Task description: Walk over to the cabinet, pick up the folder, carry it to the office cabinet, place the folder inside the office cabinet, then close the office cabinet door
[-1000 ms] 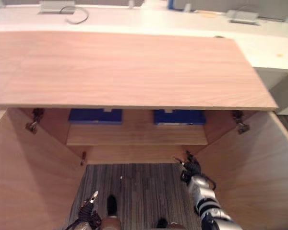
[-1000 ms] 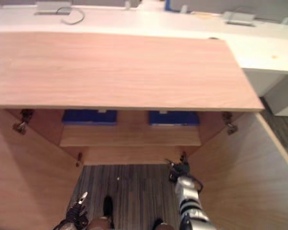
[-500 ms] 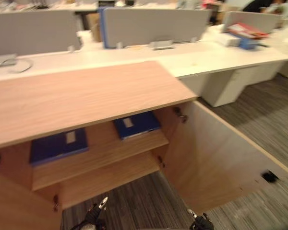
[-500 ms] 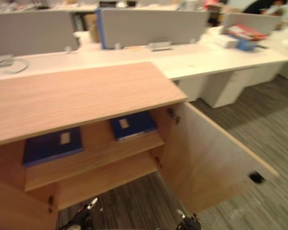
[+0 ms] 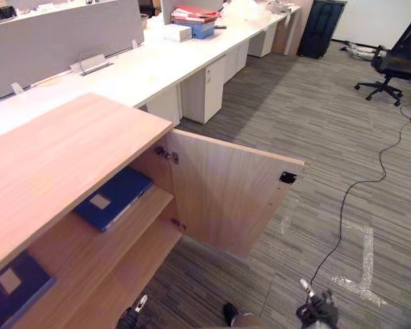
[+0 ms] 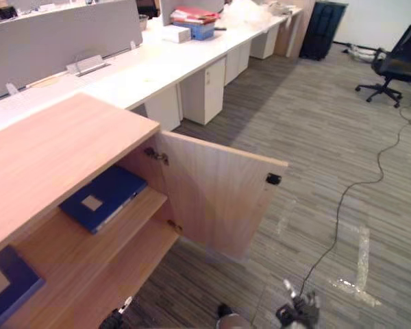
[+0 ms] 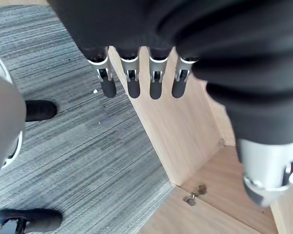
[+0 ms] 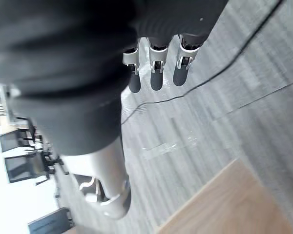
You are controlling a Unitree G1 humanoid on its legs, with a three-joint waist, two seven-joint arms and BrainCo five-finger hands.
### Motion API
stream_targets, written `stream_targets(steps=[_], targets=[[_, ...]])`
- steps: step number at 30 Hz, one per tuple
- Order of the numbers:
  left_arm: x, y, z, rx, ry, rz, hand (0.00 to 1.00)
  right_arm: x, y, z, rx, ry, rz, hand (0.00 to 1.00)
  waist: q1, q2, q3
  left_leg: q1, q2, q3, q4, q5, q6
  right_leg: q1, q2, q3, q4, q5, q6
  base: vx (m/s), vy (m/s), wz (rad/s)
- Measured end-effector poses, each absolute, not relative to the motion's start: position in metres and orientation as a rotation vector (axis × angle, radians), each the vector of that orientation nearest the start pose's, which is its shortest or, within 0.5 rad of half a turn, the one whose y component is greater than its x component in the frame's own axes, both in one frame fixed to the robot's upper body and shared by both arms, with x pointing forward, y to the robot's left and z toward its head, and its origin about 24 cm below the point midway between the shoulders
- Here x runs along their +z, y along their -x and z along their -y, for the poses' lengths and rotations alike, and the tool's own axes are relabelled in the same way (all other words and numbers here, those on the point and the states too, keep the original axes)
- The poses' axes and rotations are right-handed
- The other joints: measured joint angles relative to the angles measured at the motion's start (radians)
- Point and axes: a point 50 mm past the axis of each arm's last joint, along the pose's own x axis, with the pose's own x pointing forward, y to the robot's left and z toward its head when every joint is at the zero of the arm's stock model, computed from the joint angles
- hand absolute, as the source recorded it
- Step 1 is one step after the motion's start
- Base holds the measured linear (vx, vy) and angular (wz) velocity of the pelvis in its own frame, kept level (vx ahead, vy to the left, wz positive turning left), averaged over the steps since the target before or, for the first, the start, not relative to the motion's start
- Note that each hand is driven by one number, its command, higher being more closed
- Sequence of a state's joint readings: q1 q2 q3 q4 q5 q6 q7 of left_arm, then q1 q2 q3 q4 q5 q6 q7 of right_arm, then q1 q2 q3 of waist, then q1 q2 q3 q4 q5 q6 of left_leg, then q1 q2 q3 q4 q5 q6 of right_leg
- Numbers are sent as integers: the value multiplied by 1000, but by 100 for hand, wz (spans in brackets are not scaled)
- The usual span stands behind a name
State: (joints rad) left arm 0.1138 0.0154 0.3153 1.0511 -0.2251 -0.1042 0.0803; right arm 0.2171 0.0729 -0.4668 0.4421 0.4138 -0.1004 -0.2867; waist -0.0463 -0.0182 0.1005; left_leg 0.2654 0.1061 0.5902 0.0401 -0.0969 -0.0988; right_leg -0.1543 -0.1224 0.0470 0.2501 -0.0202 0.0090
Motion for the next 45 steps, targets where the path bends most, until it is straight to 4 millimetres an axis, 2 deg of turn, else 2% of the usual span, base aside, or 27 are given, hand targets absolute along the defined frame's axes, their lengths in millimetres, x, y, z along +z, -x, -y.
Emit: stream_targets(steps=[1,3,6,7,8,10,12,15,16,21,24,26,28,31,34,38,40,45], targets=[[-162,-78,-204,553,285,-1022,0,-90,-121,254,-966,-436,-488,0,3,-1,0,2,4,-1,18,-12,-5,-1,-21,-56,26,-7,5,44,-4,12],[-163,-73,-203,551,280,-1044,0,-77,-130,265,-1010,-444,-393,0,11,2,-9,-4,33,-21,59,-38,-20,7,-14,-101,50,-37,1,75,-29,18],[-164,-71,-202,548,282,-1049,0,-64,-145,279,-1047,-466,-304,0,15,12,-13,-5,46,-32,48,-35,-27,9,-29,-178,51,-49,17,64,-46,4],[-164,-70,-203,541,280,-1054,0,-54,-154,291,-1066,-461,-251,0,19,17,-16,-13,59,-40,47,-34,-28,18,-12,-183,17,-34,44,39,-31,-1],[-164,-70,-202,538,283,-1057,0,-47,-161,299,-1057,-443,-220,0,22,30,-23,-23,69,-48,47,-32,-27,26,3,-184,-21,-14,54,47,-36,-7],[-164,-69,-203,533,286,-1059,0,-31,-179,312,-1031,-414,-160,0,29,42,-26,-37,84,-64,47,-23,-27,63,30,-184,-127,46,53,77,-29,-16],[-164,-70,-204,530,285,-1060,0,-18,-191,320,-1013,-395,-110,0,30,43,-25,-43,89,-98,47,-15,-29,101,42,-197,-196,84,54,100,-31,4],[-164,-70,-206,512,268,-1065,0,-1,-212,330,-965,-360,-58,0,30,42,-25,-46,88,-151,39,2,-33,153,40,-230,-258,102,57,69,-9,29],[-164,-70,-207,507,261,-1066,0,2,-216,332,-955,-354,-53,0,31,42,-25,-46,88,-162,35,5,-35,161,40,-238,-268,104,57,44,2,36],[-162,-68,-214,476,214,-1074,0,25,-267,337,-840,-332,-48,0,45,45,-23,-73,83,-221,12,14,-36,189,37,-288,-333,137,53,-4,19,30],[-162,-66,-214,473,219,-1074,0,36,-290,334,-754,-333,-57,0,56,49,-20,-74,70,-251,6,15,-35,194,22,-299,-333,144,57,-54,59,21],[-162,-66,-214,467,212,-1072,0,41,-298,334,-720,-340,-54,0,57,53,-8,-73,60,-272,-4,15,-35,203,12,-317,-334,149,63,-90,72,26],[-162,-59,-219,467,200,-1084,0,42,-300,339,-690,-327,-74,0,59,51,6,-73,49,-284,-7,12,-31,206,1,-321,-336,159,66,-102,79,17],[-162,-51,-222,473,197,-1102,0,39,-303,335,-617,-281,-107,0,56,52,9,-72,41,-290,-7,10,-27,207,-8,-321,-340,166,69,-131,51,-1],[-162,-50,-223,466,197,-1102,0,25,-303,326,-528,-249,-192,0,56,52,11,-73,39,-306,-2,10,-24,211,-10,-326,-341,169,70,-70,16,5],[-162,-52,-221,443,202,-1101,0,16,-303,318,-427,-229,-259,0,46,52,14,-73,39,-323,-1,13,-22,214,-10,-341,-340,170,71,-45,14,8],[-163,-51,-220,428,198,-1104,0,12,-302,316,-372,-172,-308,0,42,52,15,-74,39,-325,-2,13,-22,215,-10,-342,-340,170,71,-9,29,2],[-162,-56,-217,366,195,-1098,0,3,-296,308,-81,124,-467,0,28,46,21,-74,41,-323,-4,13,-22,214,-7,-339,-340,171,72,2,43,-2]])
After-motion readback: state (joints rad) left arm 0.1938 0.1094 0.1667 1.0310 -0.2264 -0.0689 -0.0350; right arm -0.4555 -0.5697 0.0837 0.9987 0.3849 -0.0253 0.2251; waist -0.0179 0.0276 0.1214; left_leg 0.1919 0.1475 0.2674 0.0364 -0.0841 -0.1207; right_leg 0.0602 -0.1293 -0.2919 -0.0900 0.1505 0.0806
